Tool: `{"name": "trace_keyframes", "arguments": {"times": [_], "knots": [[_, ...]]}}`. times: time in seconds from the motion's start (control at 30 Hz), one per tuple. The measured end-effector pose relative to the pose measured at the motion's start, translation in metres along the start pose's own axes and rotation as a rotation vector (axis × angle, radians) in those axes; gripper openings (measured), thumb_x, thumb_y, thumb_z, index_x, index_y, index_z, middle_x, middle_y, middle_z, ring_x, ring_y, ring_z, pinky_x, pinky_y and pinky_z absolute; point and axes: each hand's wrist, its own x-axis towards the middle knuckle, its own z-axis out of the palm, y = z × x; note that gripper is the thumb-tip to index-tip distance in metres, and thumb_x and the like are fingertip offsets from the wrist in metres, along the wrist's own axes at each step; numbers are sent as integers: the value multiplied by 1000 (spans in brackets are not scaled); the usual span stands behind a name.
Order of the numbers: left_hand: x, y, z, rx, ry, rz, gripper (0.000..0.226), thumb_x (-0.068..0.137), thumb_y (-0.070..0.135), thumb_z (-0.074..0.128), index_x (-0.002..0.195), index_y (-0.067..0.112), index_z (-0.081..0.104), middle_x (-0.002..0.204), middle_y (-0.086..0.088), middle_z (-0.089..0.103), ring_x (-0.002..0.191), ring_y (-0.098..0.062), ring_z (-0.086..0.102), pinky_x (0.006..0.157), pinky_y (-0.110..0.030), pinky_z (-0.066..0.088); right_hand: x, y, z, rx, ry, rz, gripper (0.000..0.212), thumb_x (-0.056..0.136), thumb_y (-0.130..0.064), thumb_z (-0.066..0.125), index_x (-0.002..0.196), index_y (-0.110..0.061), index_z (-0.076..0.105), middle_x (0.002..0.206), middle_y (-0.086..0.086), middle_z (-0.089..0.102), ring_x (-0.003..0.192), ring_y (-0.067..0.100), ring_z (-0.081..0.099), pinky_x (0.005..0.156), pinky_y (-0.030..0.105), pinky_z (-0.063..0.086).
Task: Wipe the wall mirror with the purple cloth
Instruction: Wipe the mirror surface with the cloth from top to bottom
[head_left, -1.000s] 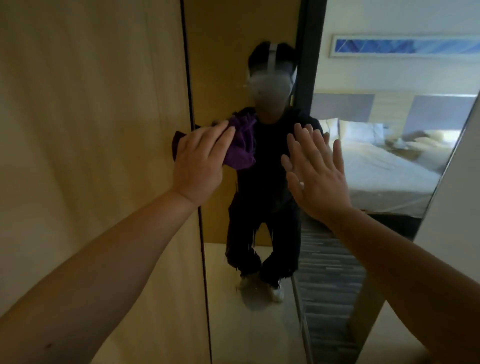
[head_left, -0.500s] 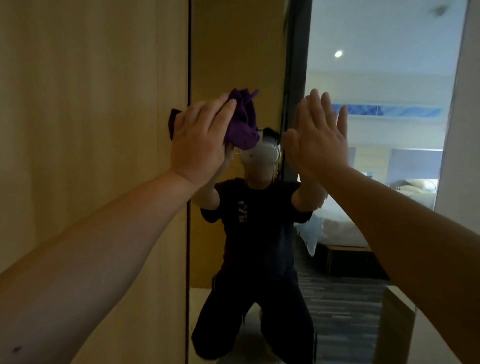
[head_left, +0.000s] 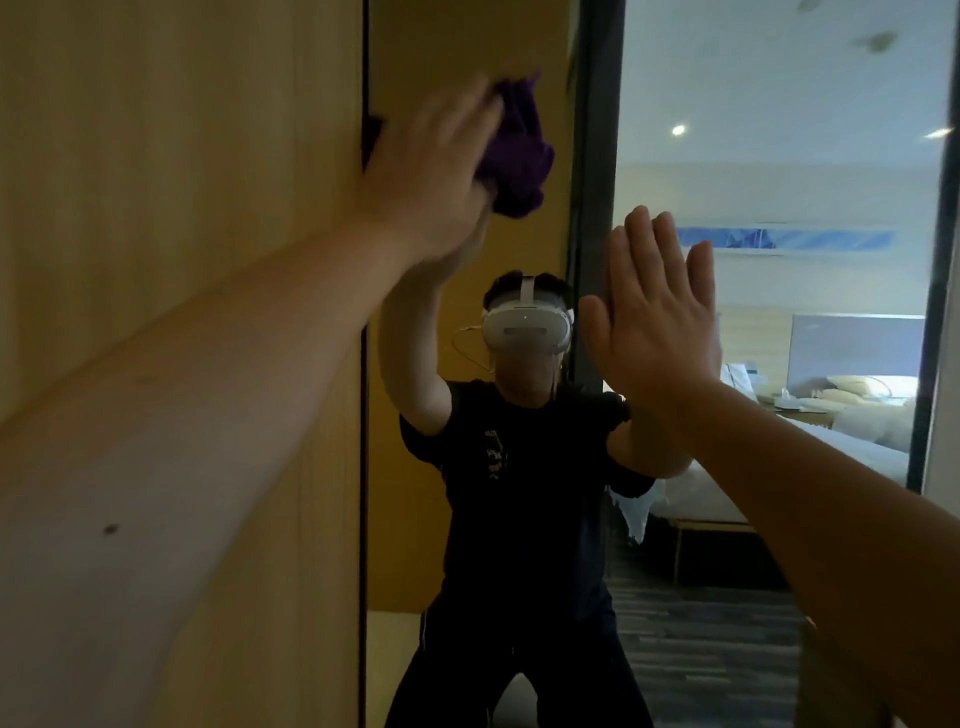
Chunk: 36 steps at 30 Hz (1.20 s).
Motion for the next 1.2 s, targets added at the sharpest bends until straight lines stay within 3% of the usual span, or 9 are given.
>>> {"name": "trace_keyframes", "arguments": {"times": [0.13,0.33,0.5,0.63,0.73,0.8,0.9,1.07,1.2], "knots": [[-53,5,30,23,-5,165,65,96,44,41,152,12,31,161,-10,23,148,-27,21,119,-45,16,0,0,0,-3,7,-8,67,105,-51,17,158,-11,10,167,10,2,153,25,-6,123,53,-1],[-171,35,50,-14,57,216,64,93,39,59,147,8,42,158,-12,31,146,-29,28,116,-48,26,1,0,-2,51,30,-3,68,104,-52,20,157,-10,14,166,12,6,153,28,-2,123,53,0],[-318,74,71,-38,-73,282,76,86,39,67,149,12,35,159,-12,28,148,-30,23,118,-50,22,-6,-3,-3,87,45,2,62,106,-47,25,156,-10,22,165,12,12,153,27,2,123,52,0],[-380,86,76,-30,-175,276,63,90,30,61,148,19,39,156,-3,35,146,-24,29,114,-44,31,-16,-4,-8,88,18,-11,59,107,-43,25,156,-11,23,166,10,13,153,25,1,123,51,1],[-360,84,64,-129,-147,252,45,96,19,52,141,19,48,149,-2,44,131,-24,49,99,-44,44,-17,2,-15,119,-20,-34,58,107,-43,27,156,-12,22,166,9,12,153,22,-1,124,48,0],[-325,81,52,-201,-72,182,52,89,10,65,137,15,48,142,-6,47,121,-27,54,90,-47,47,-21,17,-20,133,-7,7,60,106,-44,25,157,-13,20,166,9,10,153,23,-2,124,48,0],[-230,68,27,-221,75,23,69,77,11,81,137,10,47,137,-13,51,120,-31,48,100,-47,37,-30,51,-21,84,-18,112,63,103,-46,19,157,-14,17,166,10,6,153,25,-3,123,51,0],[-42,58,-13,-155,200,-120,50,94,24,40,141,13,48,142,-8,51,126,-31,48,105,-42,36,-38,71,-7,25,-17,81,63,105,-48,12,159,-15,15,167,7,4,154,23,-5,123,52,2],[30,71,-9,-71,53,-45,52,99,20,46,150,16,34,157,-5,33,143,-28,30,116,-43,25,-39,76,-2,30,24,80,62,106,-48,11,158,-15,16,167,6,6,154,22,-4,124,52,2]]}}
